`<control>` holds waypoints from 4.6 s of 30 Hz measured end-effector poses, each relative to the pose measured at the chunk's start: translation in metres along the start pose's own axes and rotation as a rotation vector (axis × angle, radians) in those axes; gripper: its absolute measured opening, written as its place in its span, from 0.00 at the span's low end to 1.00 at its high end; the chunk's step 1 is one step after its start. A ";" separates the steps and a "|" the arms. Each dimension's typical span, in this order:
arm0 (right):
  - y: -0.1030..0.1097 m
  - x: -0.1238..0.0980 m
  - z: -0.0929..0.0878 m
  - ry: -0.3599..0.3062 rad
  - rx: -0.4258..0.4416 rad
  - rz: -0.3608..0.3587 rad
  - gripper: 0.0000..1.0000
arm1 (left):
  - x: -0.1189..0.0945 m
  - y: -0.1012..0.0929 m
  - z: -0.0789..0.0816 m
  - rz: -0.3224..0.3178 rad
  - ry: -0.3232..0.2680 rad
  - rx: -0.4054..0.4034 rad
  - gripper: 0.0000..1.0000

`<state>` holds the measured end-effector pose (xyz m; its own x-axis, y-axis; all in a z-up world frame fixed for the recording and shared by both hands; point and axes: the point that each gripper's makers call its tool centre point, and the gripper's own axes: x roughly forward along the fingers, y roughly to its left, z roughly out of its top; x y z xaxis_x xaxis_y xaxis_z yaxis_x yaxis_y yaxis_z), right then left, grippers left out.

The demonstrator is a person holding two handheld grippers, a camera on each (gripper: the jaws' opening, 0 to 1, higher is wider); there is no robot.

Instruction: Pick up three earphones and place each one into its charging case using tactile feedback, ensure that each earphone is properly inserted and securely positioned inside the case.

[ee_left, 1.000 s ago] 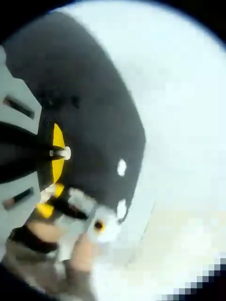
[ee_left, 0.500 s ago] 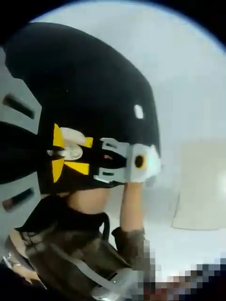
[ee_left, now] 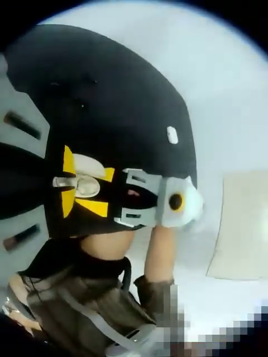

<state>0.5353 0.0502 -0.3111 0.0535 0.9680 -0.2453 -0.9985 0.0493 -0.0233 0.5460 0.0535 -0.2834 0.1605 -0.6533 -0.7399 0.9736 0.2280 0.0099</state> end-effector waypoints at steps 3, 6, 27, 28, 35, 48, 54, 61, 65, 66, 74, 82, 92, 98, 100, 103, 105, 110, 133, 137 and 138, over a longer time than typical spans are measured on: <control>-0.001 -0.002 0.000 0.000 0.003 0.000 0.22 | -0.007 0.000 0.009 0.017 -0.035 0.032 0.10; -0.001 -0.003 0.001 0.000 0.002 0.001 0.22 | -0.024 0.007 0.030 0.043 -0.164 0.006 0.11; 0.005 -0.003 0.000 0.012 -0.047 0.002 0.22 | 0.000 0.010 -0.016 0.020 -0.503 0.094 0.37; 0.006 -0.003 0.000 0.015 -0.028 0.014 0.21 | -0.001 0.008 -0.011 0.000 -0.527 0.108 0.37; 0.006 -0.001 -0.002 0.031 0.168 0.081 0.21 | 0.003 0.001 -0.003 -0.030 -0.607 0.229 0.33; 0.012 -0.006 -0.001 0.030 0.144 0.072 0.21 | 0.007 -0.008 -0.001 -0.058 -0.662 0.257 0.30; 0.014 -0.005 -0.003 0.038 0.200 0.090 0.21 | -0.004 -0.015 0.001 -0.057 -0.700 0.291 0.18; 0.011 0.003 -0.003 0.039 0.214 0.092 0.21 | -0.003 -0.009 -0.004 -0.039 -0.687 0.300 0.22; 0.006 0.006 -0.002 0.038 0.224 0.099 0.21 | -0.008 -0.007 -0.006 -0.033 -0.710 0.299 0.36; 0.006 0.007 -0.002 0.038 0.235 0.103 0.21 | -0.006 -0.007 -0.008 -0.031 -0.702 0.304 0.42; -0.021 0.005 0.005 0.029 0.733 0.155 0.21 | 0.009 0.021 -0.013 0.140 -0.633 0.354 0.42; -0.013 0.004 -0.006 0.046 -0.005 -0.009 0.22 | 0.014 0.023 -0.018 0.083 -0.602 0.284 0.30; -0.035 -0.002 -0.005 0.037 -0.035 -0.130 0.48 | 0.013 0.029 -0.018 0.104 -0.606 0.271 0.29; -0.034 0.000 -0.008 0.139 -0.011 -0.098 0.54 | 0.014 0.031 -0.018 0.093 -0.605 0.262 0.29; -0.031 0.002 -0.005 0.132 -0.065 -0.046 0.54 | 0.012 0.030 -0.018 0.079 -0.597 0.262 0.28; -0.032 0.007 -0.006 0.127 -0.038 0.010 0.54 | -0.013 0.026 -0.003 0.027 -0.718 0.184 0.23; -0.033 0.010 -0.006 0.117 -0.020 0.020 0.54 | -0.048 0.037 0.013 0.019 -0.925 0.038 0.29; -0.029 0.016 0.000 0.096 -0.007 -0.003 0.51 | -0.078 0.068 0.013 0.115 -1.040 -0.102 0.38; -0.028 0.026 -0.003 0.125 -0.012 -0.065 0.42 | -0.070 0.126 -0.030 0.484 -0.789 -0.185 0.00; -0.030 0.022 -0.001 0.143 -0.037 -0.168 0.41 | -0.063 0.129 -0.032 0.591 -0.703 -0.052 0.00; -0.030 0.021 0.001 0.132 -0.064 -0.196 0.41 | -0.064 0.128 -0.028 0.614 -0.710 -0.007 0.05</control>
<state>0.5665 0.0692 -0.3147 0.2518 0.9005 -0.3545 -0.9663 0.2136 -0.1438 0.6554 0.1447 -0.2542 0.7098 -0.7041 -0.0226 0.6847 0.6820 0.2569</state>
